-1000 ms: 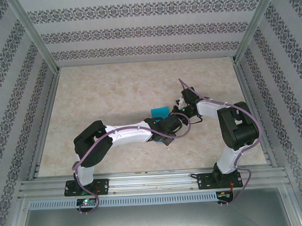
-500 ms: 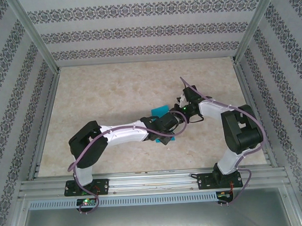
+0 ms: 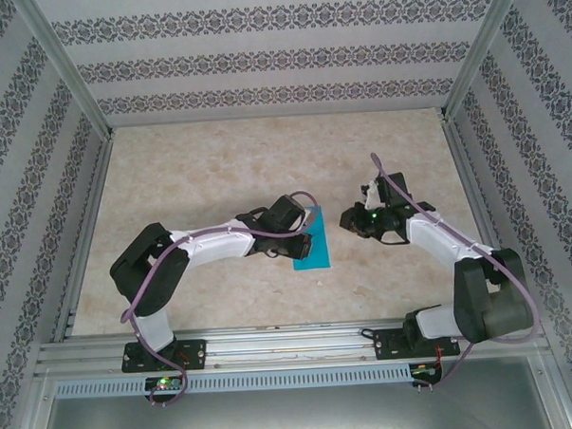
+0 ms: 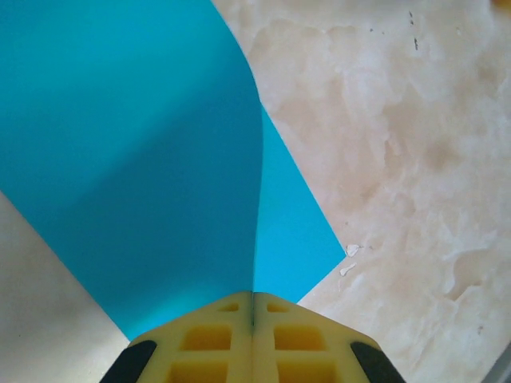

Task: Fold a paper plane with a square sheet of paper (fold left side to right side)
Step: Fold the triangle a second time at the center of the table.

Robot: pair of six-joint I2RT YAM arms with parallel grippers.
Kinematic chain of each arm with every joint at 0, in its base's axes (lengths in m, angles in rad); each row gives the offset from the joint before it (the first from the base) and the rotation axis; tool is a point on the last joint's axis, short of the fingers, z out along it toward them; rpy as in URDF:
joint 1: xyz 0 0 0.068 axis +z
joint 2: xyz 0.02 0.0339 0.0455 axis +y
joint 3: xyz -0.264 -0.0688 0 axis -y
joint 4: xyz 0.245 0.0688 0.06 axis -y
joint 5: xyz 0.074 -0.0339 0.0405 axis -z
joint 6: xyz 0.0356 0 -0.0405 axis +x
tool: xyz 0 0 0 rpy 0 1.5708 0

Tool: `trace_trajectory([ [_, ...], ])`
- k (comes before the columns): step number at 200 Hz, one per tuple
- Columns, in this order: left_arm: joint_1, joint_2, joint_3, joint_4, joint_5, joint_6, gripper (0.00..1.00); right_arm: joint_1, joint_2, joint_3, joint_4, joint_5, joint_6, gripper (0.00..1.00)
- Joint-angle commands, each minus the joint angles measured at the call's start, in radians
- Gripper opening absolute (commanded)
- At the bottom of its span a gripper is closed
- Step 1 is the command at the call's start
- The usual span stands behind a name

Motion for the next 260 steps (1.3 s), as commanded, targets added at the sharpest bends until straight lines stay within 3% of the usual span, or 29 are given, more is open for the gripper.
trace_trajectory([
  [1, 0.016, -0.031, -0.010, 0.073, 0.088, -0.063, 0.01, 0.040, -0.018, -0.067, 0.036, -0.026, 0.008, 0.06],
  [13, 0.024, -0.028, -0.010, 0.071, 0.098, -0.064, 0.02, 0.068, -0.011, -0.106, 0.094, -0.033, 0.054, 0.00],
  [35, 0.039, -0.027, -0.010, 0.061, 0.105, -0.062, 0.02, 0.127, 0.018, -0.162, 0.226, -0.037, 0.141, 0.00],
  [82, 0.053, -0.015, 0.000, 0.018, 0.112, -0.041, 0.03, 0.214, 0.118, -0.134, 0.239, 0.010, 0.147, 0.00],
  [260, 0.134, 0.056, 0.000, -0.010, 0.124, 0.089, 0.02, 0.223, 0.216, -0.107, 0.124, 0.041, 0.104, 0.00],
])
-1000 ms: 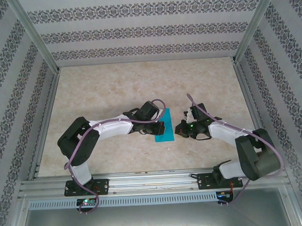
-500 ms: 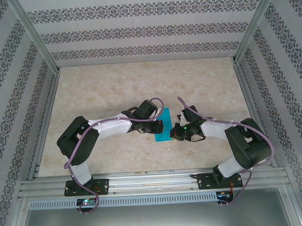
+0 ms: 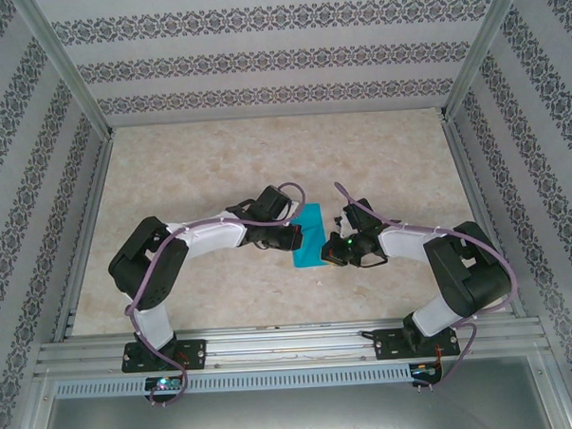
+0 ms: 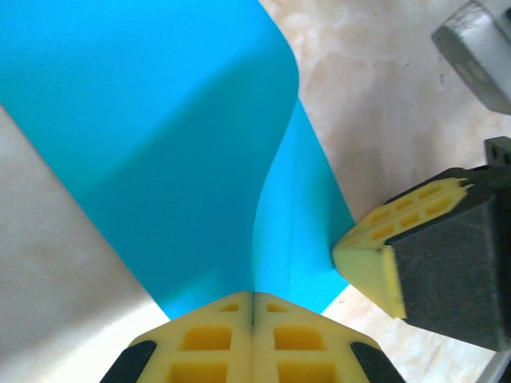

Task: Fold a paper plane with a square sheet of paper (fold left side to right side)
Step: Fold the triangle a second time at the center of the table.

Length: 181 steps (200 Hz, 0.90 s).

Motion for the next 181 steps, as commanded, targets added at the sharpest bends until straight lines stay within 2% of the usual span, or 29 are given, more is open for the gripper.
trace_trajectory([
  [1, 0.025, 0.030, 0.005, -0.020, 0.031, 0.051, 0.02, 0.008, 0.033, 0.002, -0.063, 0.042, -0.021, 0.00],
  [112, 0.047, 0.088, 0.029, 0.016, 0.069, 0.071, 0.02, 0.008, 0.046, 0.002, -0.064, 0.038, -0.025, 0.00],
  [181, 0.048, 0.098, 0.050, 0.007, 0.056, 0.094, 0.02, 0.007, 0.049, 0.001, -0.065, 0.041, -0.032, 0.00],
])
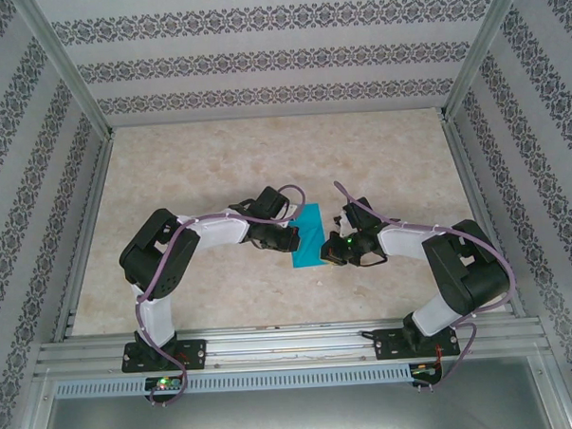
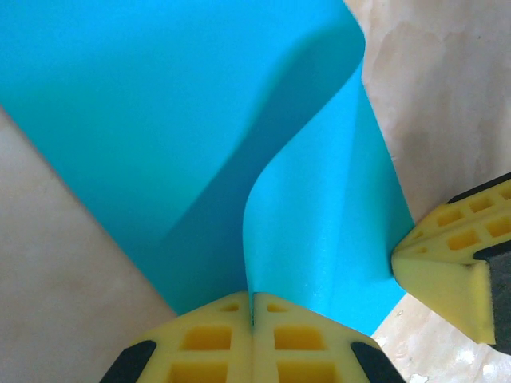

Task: Fold a paper plane with a square sheet of paper (fold left side to right side)
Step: Fold the triangle a second time at the center of the table.

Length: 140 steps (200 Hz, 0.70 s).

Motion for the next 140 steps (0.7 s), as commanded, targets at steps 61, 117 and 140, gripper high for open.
trace_trajectory([
  [61, 0.015, 0.025, 0.042, -0.016, 0.002, 0.055, 0.02, 0.007, 0.038, -0.006, -0.068, 0.052, -0.031, 0.00],
  [117, 0.015, 0.033, 0.048, -0.022, -0.016, 0.067, 0.02, 0.005, 0.040, -0.007, -0.069, 0.053, -0.031, 0.00],
  [140, 0.015, 0.037, 0.055, -0.031, -0.029, 0.071, 0.02, 0.005, 0.040, -0.009, -0.069, 0.052, -0.031, 0.00],
])
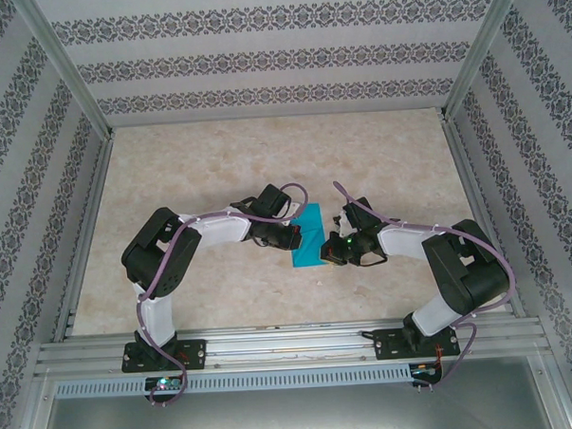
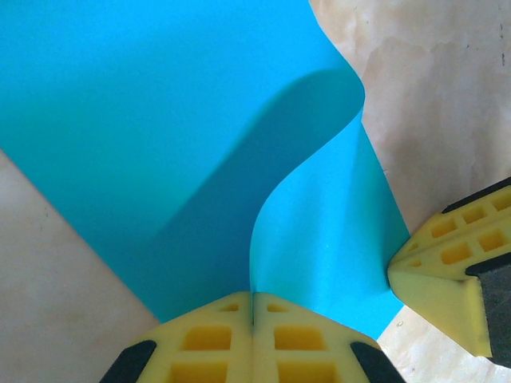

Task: Fold a paper plane with a square sheet of paper (fold left side to right side)
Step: Fold the triangle a second time at the center of the table.

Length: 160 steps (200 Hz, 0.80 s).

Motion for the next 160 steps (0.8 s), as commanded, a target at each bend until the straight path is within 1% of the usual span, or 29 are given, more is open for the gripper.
trace_trajectory([
  [1, 0.015, 0.021, 0.031, -0.028, -0.024, 0.032, 0.02, 0.005, 0.038, -0.010, -0.069, 0.054, -0.013, 0.00],
  [160, 0.014, 0.042, 0.019, -0.038, -0.045, 0.047, 0.02, 0.004, 0.044, 0.002, -0.074, 0.045, -0.016, 0.00],
])
